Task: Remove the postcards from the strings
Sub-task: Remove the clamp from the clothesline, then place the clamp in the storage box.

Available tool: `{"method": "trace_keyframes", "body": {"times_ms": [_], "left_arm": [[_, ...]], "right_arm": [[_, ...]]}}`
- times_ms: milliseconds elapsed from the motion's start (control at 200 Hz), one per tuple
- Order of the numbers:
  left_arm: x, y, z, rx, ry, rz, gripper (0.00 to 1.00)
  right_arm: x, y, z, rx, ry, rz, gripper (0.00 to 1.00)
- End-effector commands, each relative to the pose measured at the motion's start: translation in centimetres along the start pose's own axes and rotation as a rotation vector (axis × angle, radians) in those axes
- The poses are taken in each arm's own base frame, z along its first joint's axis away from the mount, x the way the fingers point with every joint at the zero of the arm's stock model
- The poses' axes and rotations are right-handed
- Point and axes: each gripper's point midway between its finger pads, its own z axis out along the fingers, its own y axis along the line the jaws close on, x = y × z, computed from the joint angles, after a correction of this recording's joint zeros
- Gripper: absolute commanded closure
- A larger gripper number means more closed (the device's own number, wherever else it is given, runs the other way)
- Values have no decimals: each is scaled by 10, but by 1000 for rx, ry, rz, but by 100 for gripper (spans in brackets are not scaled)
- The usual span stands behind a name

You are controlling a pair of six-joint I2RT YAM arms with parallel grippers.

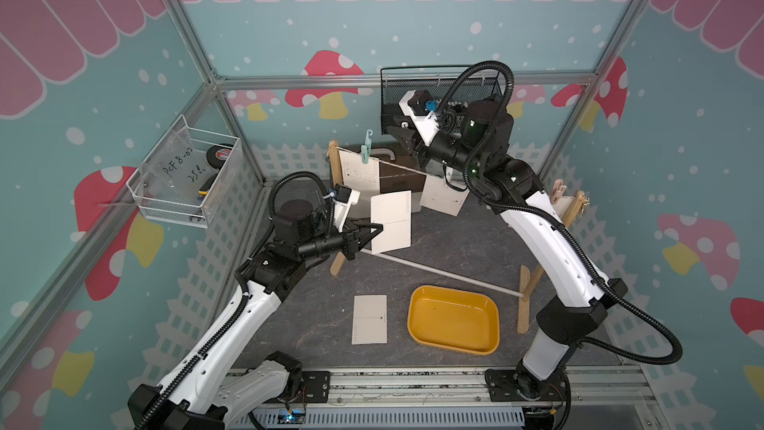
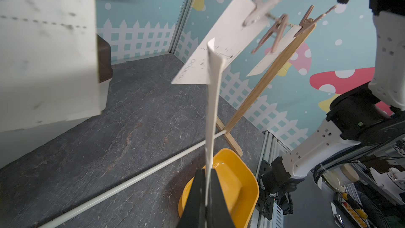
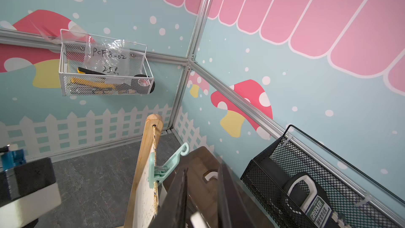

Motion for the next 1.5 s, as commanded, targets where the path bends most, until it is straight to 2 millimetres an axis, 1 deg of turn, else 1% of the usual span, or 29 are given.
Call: {"method": "trace_keyframes", "body": {"times_ms": [0, 165, 270, 335, 430, 590, 676, 721, 821, 876, 986, 1176, 1256, 1321, 1426, 1496], "left_arm": [[5, 1, -2, -11, 9, -6, 100], [4, 0, -3, -10, 6, -14, 100], [8, 2, -4, -25, 9, -57, 100], [14, 5, -4, -36, 20, -105, 100], [28, 14, -6, -86, 46, -186, 100], [60, 32, -14, -192, 125, -336, 100], [76, 41, -21, -252, 160, -402, 100], [84, 46, -24, -277, 178, -436, 100], [104, 59, -32, -336, 206, -513, 100], [115, 65, -35, -361, 223, -555, 100], [133, 70, -37, -381, 266, -622, 100], [165, 70, -38, -384, 392, -702, 100], [179, 70, -39, -388, 445, -739, 100], [188, 69, -39, -386, 475, -772, 100], [203, 69, -40, -387, 503, -821, 100], [204, 68, -40, -384, 503, -836, 100]], "right_arm": [[-35, -3, -20, 16, -95, -47, 100], [-43, -2, -29, 13, -110, -38, 100], [-45, 6, -40, -15, -114, -21, 100], [-41, 13, -48, -43, -105, -3, 100], [-30, 29, -61, -94, -83, 29, 100], [6, 54, -83, -138, 2, 89, 100], [23, 74, -98, -173, 31, 112, 100], [32, 88, -106, -209, 51, 117, 100], [56, 116, -117, -261, 108, 148, 100], [74, 129, -121, -274, 147, 168, 100], [121, 151, -131, -275, 266, 231, 100], [204, 186, -161, -274, 542, 302, 100], [236, 201, -170, -284, 640, 331, 100], [259, 210, -175, -277, 703, 354, 100], [288, 220, -181, -266, 769, 394, 100], [304, 227, -185, -268, 806, 410, 100]]}}
